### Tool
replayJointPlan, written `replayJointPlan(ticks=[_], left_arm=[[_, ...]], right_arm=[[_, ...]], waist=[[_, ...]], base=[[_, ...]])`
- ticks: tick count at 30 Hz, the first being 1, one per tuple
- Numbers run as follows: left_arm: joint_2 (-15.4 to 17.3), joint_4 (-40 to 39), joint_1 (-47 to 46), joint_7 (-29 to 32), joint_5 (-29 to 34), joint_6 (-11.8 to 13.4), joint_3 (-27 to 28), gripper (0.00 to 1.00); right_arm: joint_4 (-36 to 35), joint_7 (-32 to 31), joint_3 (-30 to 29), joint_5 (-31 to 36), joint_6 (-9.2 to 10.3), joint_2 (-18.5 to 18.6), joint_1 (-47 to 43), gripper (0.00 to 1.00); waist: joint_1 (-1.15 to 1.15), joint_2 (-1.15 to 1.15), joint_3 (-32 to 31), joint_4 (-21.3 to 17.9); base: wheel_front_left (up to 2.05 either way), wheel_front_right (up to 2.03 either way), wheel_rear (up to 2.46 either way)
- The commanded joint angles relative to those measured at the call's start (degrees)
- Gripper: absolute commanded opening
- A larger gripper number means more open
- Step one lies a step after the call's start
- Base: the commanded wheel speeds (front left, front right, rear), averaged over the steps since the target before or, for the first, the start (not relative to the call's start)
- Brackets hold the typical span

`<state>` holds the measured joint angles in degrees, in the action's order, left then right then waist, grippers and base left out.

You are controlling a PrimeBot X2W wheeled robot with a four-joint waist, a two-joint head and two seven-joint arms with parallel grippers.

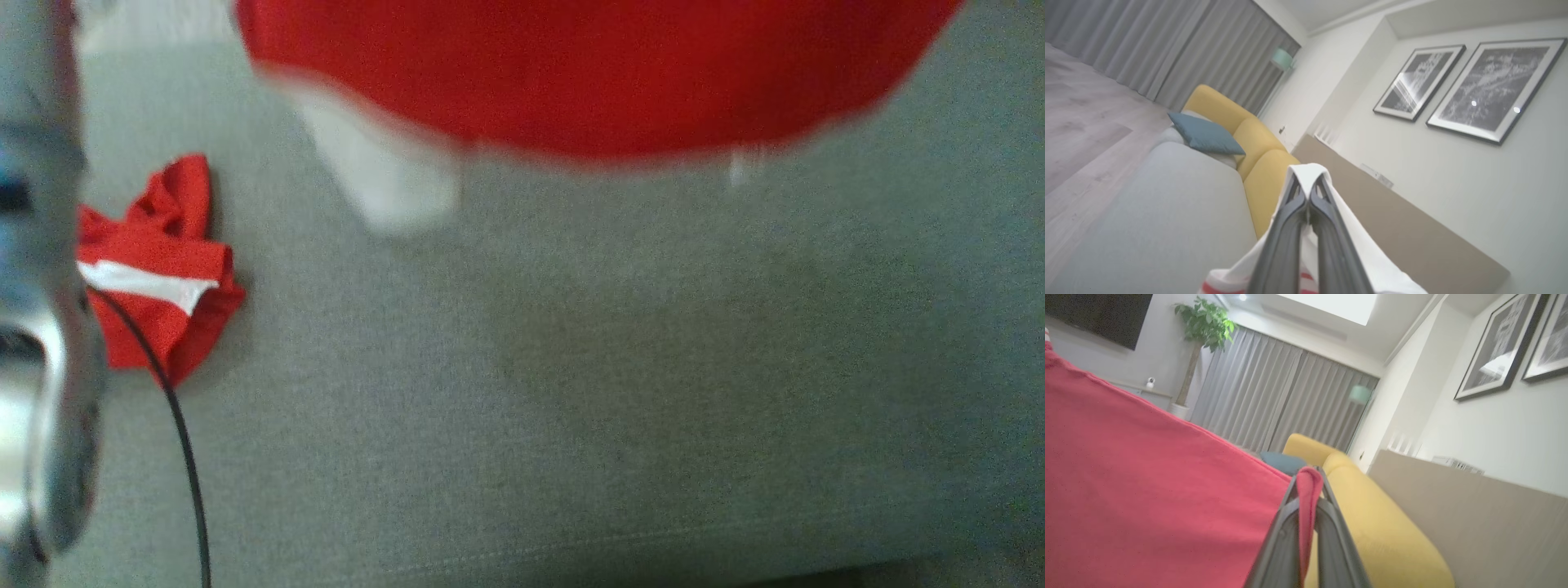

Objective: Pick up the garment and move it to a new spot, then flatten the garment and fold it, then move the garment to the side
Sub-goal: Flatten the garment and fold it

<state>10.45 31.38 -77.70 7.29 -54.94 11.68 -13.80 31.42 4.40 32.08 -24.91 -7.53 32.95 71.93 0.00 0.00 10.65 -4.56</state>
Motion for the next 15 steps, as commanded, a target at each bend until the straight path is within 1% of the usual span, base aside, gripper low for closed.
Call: replayJointPlan(ticks=[1, 4, 6, 8, 11, 15], left_arm=[[2.0, 0.3, -3.9, -1.7, 0.6, -0.8, 2.0, 0.00], [0.8, 7.2, -11.1, -7.1, 1.3, -3.5, 2.7, 0.00], [-0.2, 11.1, -14.1, -10.2, 1.3, -5.4, 3.1, 0.00], [-1.4, 14.3, -16.1, -12.5, 0.9, -7.3, 3.4, 0.00], [-2.9, 18.1, -16.8, -14.1, 0.8, -10.6, 2.5, 0.00], [-4.2, 22.0, -14.1, -15.5, 1.5, -14.6, 0.3, 0.00]], right_arm=[[1.2, 1.9, -0.3, 0.9, 0.04, -0.8, 2.2, 0.00], [9.6, 7.9, -1.4, 4.4, 0.04, -3.1, 10.6, 0.00], [13.5, 9.8, -2.4, 7.0, 0.04, -4.4, 14.4, 0.00], [15.9, 10.5, -4.5, 8.9, 0.04, -5.5, 16.7, 0.00], [13.5, 10.6, -8.4, 10.2, 0.04, -7.3, 16.0, 0.00], [11.1, 10.6, -7.5, 11.7, 0.04, -7.6, 8.8, 0.00]], waist=[[0.00, 0.00, 5.8, 1.0], [0.00, 0.00, 7.7, 1.9], [0.00, 0.00, 8.5, 2.4], [0.00, 0.00, 9.5, 2.9], [0.00, 0.00, 11.1, 3.6], [0.00, 0.00, 12.3, 4.4]], base=[[0.00, 0.00, 0.00], [0.00, 0.00, 0.00], [0.00, 0.00, 0.00], [0.00, 0.00, 0.00], [0.00, 0.00, 0.00], [0.00, 0.00, 0.00]])
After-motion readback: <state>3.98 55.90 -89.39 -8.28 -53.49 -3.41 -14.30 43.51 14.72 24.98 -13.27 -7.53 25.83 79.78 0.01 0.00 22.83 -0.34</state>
